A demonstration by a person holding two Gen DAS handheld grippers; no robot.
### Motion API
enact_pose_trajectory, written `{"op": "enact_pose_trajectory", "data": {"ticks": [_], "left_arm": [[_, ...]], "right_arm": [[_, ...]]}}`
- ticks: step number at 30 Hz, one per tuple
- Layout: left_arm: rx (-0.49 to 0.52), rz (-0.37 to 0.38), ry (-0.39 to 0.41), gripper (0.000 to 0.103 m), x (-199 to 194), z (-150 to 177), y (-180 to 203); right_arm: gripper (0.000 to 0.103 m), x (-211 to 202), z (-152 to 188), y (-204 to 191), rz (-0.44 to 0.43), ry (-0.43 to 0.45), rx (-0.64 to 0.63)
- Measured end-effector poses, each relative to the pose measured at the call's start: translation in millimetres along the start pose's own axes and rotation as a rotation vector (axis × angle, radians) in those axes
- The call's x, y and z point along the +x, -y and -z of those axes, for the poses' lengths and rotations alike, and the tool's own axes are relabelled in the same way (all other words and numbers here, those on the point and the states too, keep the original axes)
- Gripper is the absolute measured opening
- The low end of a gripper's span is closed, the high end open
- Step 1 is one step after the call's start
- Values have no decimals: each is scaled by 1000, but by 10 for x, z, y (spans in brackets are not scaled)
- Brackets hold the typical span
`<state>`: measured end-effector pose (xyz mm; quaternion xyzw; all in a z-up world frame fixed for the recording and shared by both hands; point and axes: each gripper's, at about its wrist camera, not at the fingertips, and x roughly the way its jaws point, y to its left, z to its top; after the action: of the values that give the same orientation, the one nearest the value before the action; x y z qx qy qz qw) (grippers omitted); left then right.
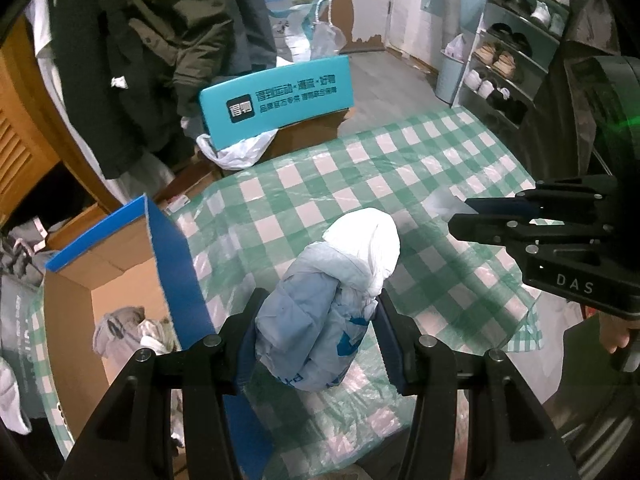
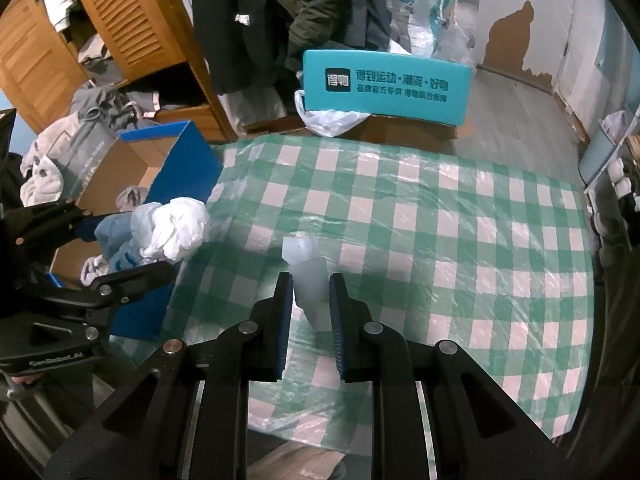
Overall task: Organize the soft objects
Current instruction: 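Carry the white-and-blue bundle with the left tool while the right tool carries the white item to the box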
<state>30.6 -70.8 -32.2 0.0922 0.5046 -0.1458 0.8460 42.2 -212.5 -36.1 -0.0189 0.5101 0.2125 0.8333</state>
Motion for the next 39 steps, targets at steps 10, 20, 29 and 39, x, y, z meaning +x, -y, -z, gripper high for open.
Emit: {"op": "enact_pose_trajectory", "data": {"ticks": [10,20,29,39], "left_arm": [[-50,-24,14,53,-139,135,-260],[-100,-57,21,53,-264,267,-532],[-155,-71,19,53,-317,414,-805],[-224,-100,24,53,-405,612,-1166]], "right_arm": [[17,15,-93,-282,-20,11,-35],[17,59,-225,-613,-44,19,-74],[17,121,-351,-915,-63,17,-104],[17,263,-456,-1325,-88,-1,-150]]}}
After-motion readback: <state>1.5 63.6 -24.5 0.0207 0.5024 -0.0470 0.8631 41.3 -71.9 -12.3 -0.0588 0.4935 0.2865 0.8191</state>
